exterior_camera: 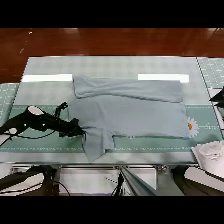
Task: Fold the shirts.
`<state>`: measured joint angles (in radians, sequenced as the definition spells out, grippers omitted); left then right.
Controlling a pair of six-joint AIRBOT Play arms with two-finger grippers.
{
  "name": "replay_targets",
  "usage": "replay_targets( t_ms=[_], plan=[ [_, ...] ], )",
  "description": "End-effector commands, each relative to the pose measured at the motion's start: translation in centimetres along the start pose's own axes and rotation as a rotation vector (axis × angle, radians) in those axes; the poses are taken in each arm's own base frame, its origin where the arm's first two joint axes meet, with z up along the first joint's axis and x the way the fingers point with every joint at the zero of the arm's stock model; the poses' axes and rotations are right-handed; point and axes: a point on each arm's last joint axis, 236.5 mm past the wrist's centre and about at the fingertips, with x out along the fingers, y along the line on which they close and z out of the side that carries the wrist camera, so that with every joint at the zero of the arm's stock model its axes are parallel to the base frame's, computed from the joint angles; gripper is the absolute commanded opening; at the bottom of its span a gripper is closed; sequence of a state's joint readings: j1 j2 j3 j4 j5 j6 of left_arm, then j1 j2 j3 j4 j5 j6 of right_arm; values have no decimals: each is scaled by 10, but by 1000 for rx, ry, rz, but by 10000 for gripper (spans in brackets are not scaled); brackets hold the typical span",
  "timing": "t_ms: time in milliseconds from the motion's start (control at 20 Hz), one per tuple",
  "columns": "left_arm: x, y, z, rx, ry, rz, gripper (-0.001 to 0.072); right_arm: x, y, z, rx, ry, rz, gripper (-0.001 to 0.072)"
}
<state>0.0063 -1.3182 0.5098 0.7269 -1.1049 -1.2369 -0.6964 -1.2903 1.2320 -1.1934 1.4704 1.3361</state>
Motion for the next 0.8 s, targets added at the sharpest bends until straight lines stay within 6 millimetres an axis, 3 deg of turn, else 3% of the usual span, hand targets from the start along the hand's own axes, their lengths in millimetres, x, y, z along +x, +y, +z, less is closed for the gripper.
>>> replay_targets(
  t_ms=[0,150,250,350,500,750],
  plan=[
    [2,5,5,-1,-20,19,32,17,-16,-29,38,100,-27,444],
    [1,4,3,13,-12,13,32,56,-11,-77,80,238,56,548],
    [1,4,3,15,-11,12,32,74,-14,-102,71,297,72,548],
    [1,4,3,16,-11,12,32,83,-29,-121,64,348,21,545],
    [1,4,3,18,-11,12,32,87,-47,-130,43,367,-47,529],
    [1,4,3,23,-12,12,32,102,-43,-132,58,339,-20,529]
  ],
)
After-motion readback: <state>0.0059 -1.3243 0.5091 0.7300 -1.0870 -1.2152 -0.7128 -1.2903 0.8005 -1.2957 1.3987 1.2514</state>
